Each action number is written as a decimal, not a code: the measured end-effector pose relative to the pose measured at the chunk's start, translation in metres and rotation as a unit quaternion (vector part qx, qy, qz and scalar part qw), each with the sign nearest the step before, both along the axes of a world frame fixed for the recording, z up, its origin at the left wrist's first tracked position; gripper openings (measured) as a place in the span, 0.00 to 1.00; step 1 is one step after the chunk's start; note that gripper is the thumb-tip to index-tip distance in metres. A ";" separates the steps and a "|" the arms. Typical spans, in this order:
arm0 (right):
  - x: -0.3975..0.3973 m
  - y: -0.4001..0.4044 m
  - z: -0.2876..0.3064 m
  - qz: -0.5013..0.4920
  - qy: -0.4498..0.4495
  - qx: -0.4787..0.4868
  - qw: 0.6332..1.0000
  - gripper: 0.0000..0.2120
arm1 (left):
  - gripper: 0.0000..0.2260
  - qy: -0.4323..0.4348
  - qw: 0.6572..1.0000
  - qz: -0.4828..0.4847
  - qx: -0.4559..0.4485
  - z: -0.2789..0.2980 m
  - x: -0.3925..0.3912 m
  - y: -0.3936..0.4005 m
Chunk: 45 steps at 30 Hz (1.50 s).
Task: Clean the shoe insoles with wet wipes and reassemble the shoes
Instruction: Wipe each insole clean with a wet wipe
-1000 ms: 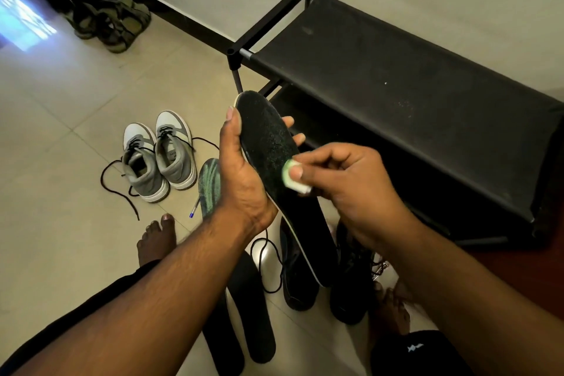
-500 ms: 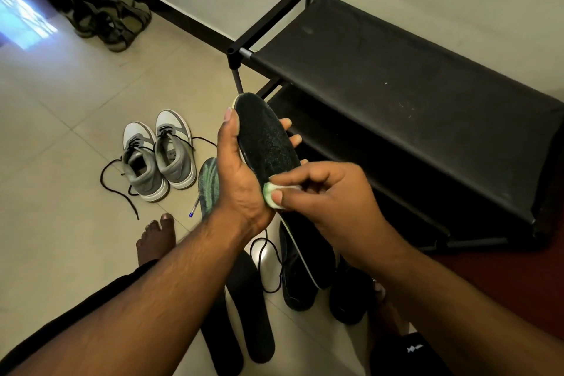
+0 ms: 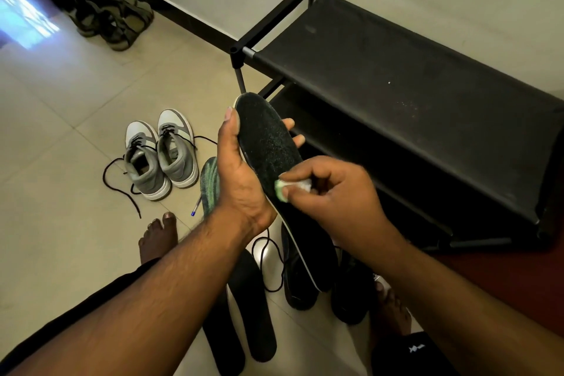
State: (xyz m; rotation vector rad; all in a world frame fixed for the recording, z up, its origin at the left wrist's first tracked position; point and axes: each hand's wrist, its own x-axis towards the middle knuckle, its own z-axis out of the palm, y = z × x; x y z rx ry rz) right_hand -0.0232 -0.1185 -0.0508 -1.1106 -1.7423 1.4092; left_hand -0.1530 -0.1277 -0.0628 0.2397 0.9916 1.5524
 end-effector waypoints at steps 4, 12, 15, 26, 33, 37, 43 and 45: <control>0.010 0.018 -0.010 -0.092 -0.069 -0.007 0.993 0.06 | 0.29 -0.007 1.000 -0.015 0.010 0.000 0.002 0.001; -0.002 -0.002 0.001 0.014 -0.002 0.033 0.999 0.08 | 0.29 -0.026 1.000 -0.008 -0.008 0.002 0.000 0.002; 0.006 0.010 -0.006 -0.038 -0.051 0.054 0.996 0.06 | 0.29 -0.018 1.000 -0.015 -0.007 0.002 0.002 0.002; -0.005 -0.008 0.001 0.010 0.015 0.111 0.994 0.06 | 0.28 -0.021 0.999 -0.016 -0.023 0.005 0.008 0.000; 0.011 0.022 -0.013 -0.109 -0.063 0.037 0.991 0.07 | 0.25 -0.023 0.999 -0.033 -0.010 0.005 0.014 0.001; 0.000 0.006 -0.011 -0.080 -0.035 0.063 0.994 0.05 | 0.26 -0.016 0.999 -0.026 -0.017 0.003 0.010 0.001; 0.000 0.000 -0.009 -0.049 -0.029 0.136 0.989 0.04 | 0.27 -0.017 0.999 -0.025 -0.016 0.002 0.007 0.002; 0.008 0.014 -0.013 -0.091 -0.061 0.080 0.991 0.04 | 0.28 -0.022 0.999 -0.030 -0.010 0.003 0.008 0.002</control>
